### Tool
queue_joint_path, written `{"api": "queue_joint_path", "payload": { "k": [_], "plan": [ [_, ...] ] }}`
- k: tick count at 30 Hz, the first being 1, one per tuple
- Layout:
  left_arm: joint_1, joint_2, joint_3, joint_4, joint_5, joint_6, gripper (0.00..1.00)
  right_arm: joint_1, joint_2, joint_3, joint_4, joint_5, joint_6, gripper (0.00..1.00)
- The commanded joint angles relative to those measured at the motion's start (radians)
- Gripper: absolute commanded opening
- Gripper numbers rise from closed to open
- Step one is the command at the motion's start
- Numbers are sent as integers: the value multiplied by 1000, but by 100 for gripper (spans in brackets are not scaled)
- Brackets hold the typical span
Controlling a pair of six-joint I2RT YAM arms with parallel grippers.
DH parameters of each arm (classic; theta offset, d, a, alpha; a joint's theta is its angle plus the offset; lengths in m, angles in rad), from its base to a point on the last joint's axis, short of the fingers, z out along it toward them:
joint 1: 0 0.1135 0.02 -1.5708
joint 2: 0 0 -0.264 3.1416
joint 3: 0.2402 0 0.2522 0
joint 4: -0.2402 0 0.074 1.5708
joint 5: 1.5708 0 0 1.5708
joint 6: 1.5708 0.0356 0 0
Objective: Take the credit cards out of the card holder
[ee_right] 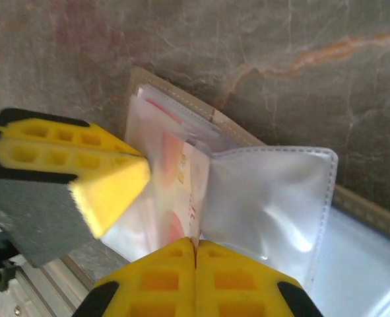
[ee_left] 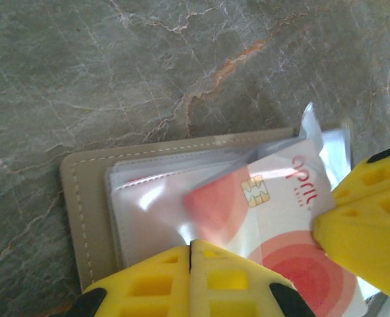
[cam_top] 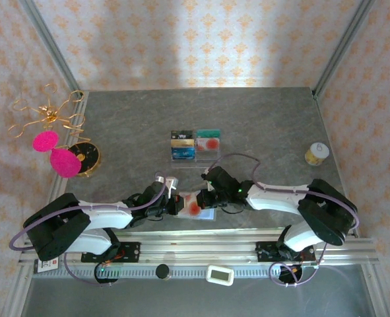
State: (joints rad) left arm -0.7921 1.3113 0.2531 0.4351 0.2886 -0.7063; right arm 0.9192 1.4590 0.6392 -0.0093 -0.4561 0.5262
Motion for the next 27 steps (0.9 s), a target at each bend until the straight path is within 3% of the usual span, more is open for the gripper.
{"api": "queue_joint_path", "payload": {
  "k": [1, 11, 20, 24, 27],
  "plan": [
    [-1, 13, -15, -38, -10, 3, 0, 4, -3, 27, -101, 19, -42, 0],
    [-24, -120, 10, -84, -16, -1, 0, 16, 19, 8, 18, 67, 34, 0],
    [-33, -10, 25, -97, -89, 23, 0, 32, 66, 21, 36, 77, 22, 0],
    [-33, 51, 16, -91, -79, 21, 0, 29, 76, 13, 52, 141, 70, 26],
    [-34, 55, 2, -97, -71, 22, 0, 19, 71, 5, 72, 189, 119, 38]
  ]
}}
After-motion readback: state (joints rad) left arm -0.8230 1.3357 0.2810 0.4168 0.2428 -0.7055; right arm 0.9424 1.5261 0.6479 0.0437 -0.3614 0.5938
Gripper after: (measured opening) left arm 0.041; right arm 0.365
